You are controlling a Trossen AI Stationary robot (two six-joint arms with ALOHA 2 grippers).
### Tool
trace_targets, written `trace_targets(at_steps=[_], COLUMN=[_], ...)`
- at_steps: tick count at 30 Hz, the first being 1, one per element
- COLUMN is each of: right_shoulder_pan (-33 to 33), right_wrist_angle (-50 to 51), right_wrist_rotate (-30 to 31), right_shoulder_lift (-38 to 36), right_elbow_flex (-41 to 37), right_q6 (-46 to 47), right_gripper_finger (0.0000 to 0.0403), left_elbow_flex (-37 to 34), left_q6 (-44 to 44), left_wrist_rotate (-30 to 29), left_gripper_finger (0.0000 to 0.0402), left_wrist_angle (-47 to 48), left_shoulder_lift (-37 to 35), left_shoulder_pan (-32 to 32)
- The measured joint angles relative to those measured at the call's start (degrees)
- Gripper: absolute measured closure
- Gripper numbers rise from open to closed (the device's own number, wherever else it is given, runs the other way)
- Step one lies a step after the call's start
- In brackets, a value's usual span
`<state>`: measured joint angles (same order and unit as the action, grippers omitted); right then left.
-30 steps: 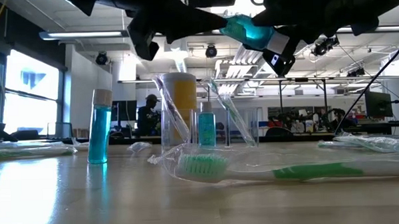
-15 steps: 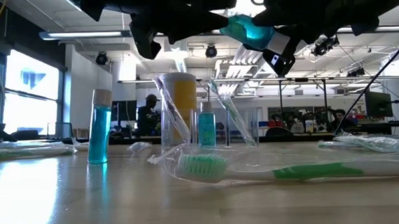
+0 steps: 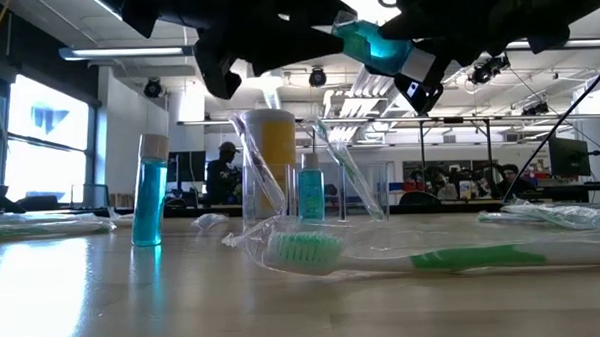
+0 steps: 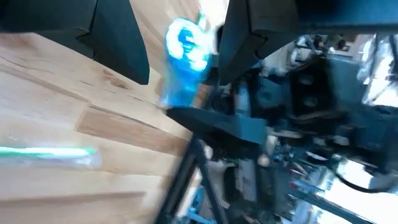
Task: Pick & Place toothbrushing station
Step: Put the top mouthwash into the middle section of the transparent organizer
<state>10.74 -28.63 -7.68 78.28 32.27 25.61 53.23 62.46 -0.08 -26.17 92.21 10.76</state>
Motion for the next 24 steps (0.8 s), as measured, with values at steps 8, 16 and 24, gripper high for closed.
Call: trace_targets(at_steps=[8,16,24], right_shoulder_pan=[0.0,0.0,0.0], right_wrist_angle=[0.0,1.1,1.1], right_wrist_rotate=[0.0,0.0,-0.3], right_shoulder_lift=[0.0,0.0,0.0], right_elbow_flex=[-0.1,-0.1,-0.1], right_q6=[0.0,0.0,-0.3], right_gripper_finger=[0.0263,0.0261,0.0259], left_elbow_flex=[0.0,0.6,0.6], left_q6=[0.1,-0.4,-0.4], left_wrist_rotate=[1.0,1.0,0.7], left_gripper_finger=[0.0215,0.0227,0.0314], left_wrist_angle=[-4.2,-3.8,-3.5], left_shoulder_lift=[2.5,2.5,2.5], left_shoulder_pan=[0.0,0.0,0.0])
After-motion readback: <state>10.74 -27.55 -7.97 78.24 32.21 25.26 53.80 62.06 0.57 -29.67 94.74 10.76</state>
